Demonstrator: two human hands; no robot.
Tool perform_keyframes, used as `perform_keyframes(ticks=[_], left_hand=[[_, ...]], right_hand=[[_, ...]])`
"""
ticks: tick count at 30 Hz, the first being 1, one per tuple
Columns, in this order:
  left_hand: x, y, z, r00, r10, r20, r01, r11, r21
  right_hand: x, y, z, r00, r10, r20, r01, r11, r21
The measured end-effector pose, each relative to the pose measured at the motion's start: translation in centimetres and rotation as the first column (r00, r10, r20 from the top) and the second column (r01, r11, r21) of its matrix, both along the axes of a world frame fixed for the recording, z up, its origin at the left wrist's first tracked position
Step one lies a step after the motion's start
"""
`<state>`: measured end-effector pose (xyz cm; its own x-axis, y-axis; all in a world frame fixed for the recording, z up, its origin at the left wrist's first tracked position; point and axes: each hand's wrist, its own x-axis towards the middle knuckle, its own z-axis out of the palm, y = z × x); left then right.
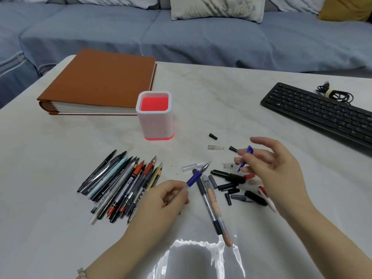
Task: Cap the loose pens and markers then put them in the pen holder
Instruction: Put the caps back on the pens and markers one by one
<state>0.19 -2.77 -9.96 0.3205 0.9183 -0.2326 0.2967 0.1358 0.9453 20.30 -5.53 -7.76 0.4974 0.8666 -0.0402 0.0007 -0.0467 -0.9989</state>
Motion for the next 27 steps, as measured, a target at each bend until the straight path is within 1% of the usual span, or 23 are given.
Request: perform_keyframes(ticks=[2,4,8,13,20,23,25,27], left_hand=[[0.3,-0.4,0.3,0.999,-0.010,0.040,0.010,1.000,-0.011],[0.4,-0.7,0.4,0.998,-0.036,0.046,0.037,0.999,-0.013],[0.5,-1.1,0.5,0.997,-0.074,0.033,0.075,0.997,-0.019],[0.6,-1.3,0.9,0.997,-0.072,0.030,0.072,0.997,-0.018],[0.6,-1.4,0.9,0.997,-0.076,0.000,0.076,0.997,-0.004],[0.7,-1.5,1.2,0.996,-0.079,-0.032,0.080,0.996,0.043],[0.8,-1.5,1.4,0.993,-0.093,-0.070,0.100,0.990,0.103],[1.0,-1.6,1.7,0.991,-0.104,-0.079,0.114,0.985,0.131]], right_hand=[[-0.9,-0.6,0.3,0.979,-0.051,-0.197,0.057,0.998,0.025],[-1.5,-1.1,0.2,0.940,-0.090,-0.329,0.101,0.995,0.015],[-2.4,-1.4,-0.1,0.907,-0.125,-0.402,0.127,0.992,-0.022],[-3.0,-1.5,0.1,0.906,-0.115,-0.408,0.120,0.993,-0.015],[-3.8,-1.8,0.2,0.934,-0.013,-0.357,-0.007,0.998,-0.056],[-4.3,-1.9,0.1,0.936,0.010,-0.353,-0.039,0.996,-0.075],[-4.5,-1.9,-0.1,0.949,-0.011,-0.316,-0.018,0.996,-0.091],[-4.7,-1.9,-0.2,0.963,-0.039,-0.266,0.015,0.996,-0.090]])
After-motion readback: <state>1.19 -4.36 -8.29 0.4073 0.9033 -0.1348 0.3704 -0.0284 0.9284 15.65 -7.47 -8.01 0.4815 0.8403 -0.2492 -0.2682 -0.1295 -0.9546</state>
